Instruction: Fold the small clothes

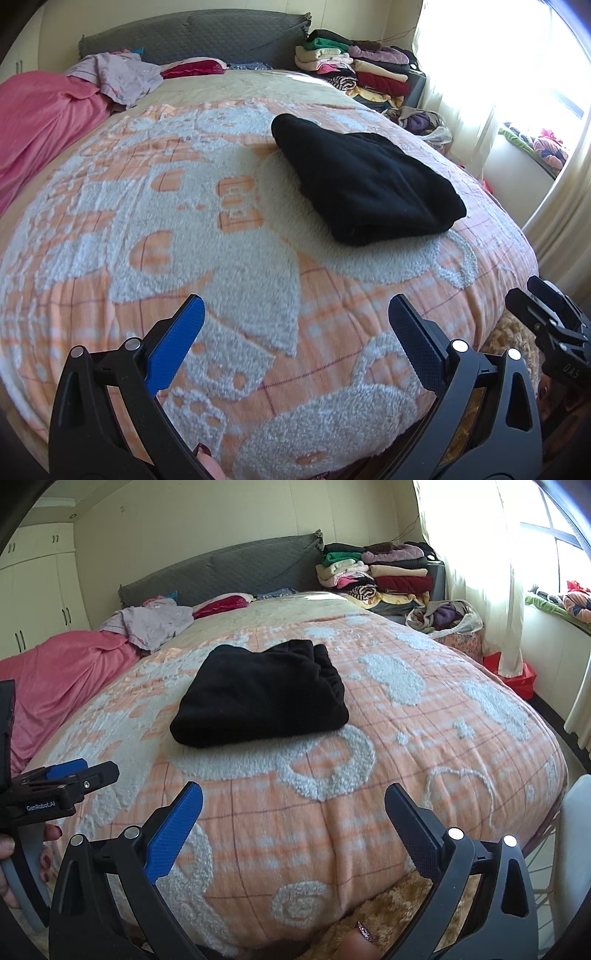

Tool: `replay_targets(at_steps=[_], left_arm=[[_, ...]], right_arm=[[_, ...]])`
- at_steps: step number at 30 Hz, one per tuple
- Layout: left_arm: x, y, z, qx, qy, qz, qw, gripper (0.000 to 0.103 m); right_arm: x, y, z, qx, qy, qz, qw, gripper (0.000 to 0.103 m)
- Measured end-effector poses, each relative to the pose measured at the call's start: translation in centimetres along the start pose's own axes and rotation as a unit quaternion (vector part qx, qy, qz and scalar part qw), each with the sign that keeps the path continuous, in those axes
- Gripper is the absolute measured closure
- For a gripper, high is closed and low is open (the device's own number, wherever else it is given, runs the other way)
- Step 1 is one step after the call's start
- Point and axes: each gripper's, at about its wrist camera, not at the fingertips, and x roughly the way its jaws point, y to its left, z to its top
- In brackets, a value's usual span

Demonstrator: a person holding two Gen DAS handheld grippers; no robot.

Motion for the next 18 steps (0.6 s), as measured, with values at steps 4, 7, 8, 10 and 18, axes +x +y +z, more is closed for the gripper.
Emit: replay_targets(at_steps=[4, 7, 8, 10, 18], left_arm=[[-0.1, 0.0, -0.7, 0.0, -0.002, 0.002, 1.0, 0.01], [-0.1, 0.1, -1.0, -0.002, -0.002, 0.001, 1.0, 0.01], [-0.2, 0.1, -1.1, -0.003, -0.002, 0.001, 1.0, 0.01], [-0.2, 0.2, -1.2, -0.005, -0.003, 0.003, 1.0, 0.01], [-0.3, 0.1, -1.3, -0.005, -0.001, 0.011, 0.9999, 0.01]], right_arm=[[0.0, 0.2, -0.9, 0.003, -0.002, -0.008, 1.0, 0.005], [0.0, 0.2, -1.3, 0.005, 0.001, -0.008, 1.0, 0.005], [-0.1, 0.2, -1.3, 0.003, 0.001, -0.008, 1.0, 0.005], [-0.1, 0.4, -1.4, -0.002, 0.002, -0.009, 1.0, 0.005], [-0.6, 0.2, -1.6, 0.004, 0.001, -0.01, 1.0, 0.005]])
